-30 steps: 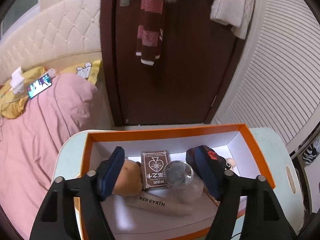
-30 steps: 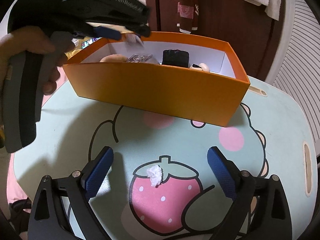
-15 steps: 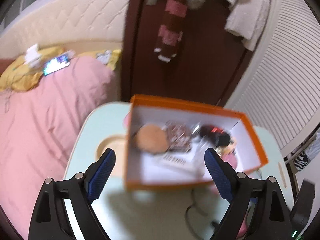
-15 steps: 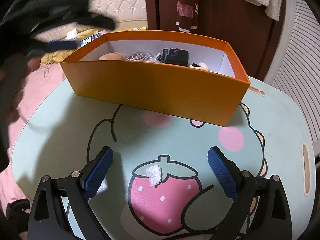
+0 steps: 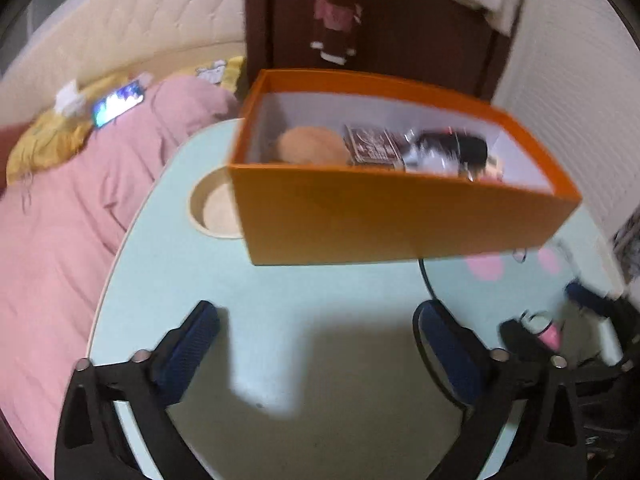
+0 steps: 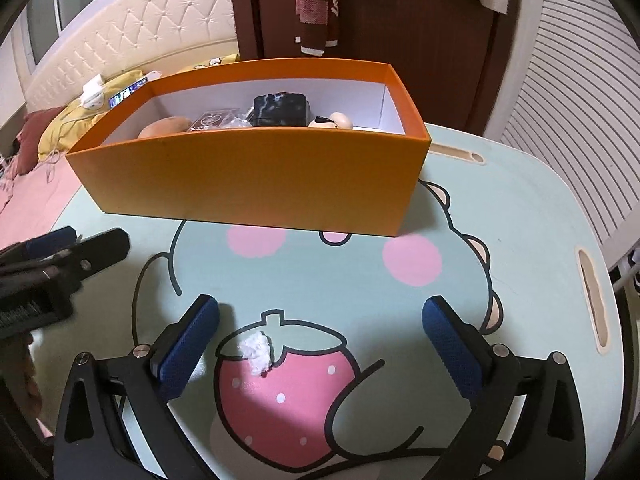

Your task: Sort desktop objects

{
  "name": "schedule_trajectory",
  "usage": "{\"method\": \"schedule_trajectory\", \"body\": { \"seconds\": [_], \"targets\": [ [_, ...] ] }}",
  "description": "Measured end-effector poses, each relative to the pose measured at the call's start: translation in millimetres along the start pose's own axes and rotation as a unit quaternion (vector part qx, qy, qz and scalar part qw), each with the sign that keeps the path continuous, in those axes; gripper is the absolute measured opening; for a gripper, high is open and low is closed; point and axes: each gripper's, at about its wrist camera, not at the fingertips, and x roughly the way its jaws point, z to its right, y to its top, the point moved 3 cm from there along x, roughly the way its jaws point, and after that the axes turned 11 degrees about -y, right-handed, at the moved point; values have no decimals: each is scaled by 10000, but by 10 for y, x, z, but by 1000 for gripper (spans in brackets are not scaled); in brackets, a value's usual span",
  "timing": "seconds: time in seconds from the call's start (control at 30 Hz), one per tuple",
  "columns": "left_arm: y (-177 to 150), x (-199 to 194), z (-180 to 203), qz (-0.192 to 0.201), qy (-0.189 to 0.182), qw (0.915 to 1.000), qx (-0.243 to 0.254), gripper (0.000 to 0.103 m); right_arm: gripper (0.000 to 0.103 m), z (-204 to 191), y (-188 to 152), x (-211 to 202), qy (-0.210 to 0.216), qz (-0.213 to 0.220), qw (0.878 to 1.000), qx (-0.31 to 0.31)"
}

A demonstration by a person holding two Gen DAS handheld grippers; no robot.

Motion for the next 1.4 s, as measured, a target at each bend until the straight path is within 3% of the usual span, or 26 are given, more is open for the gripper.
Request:
{"method": "schedule_trajectory", "body": {
  "seconds": [0.13, 1.4],
  "targets": [
    [-3, 57, 13, -99, 253, 9996, 58, 102, 102, 6, -7, 4, -4, 21, 10000, 5],
    [42, -36, -12, -84, 268, 9996, 41, 103, 102, 43, 43, 125, 28, 55, 10000, -30]
  ]
}}
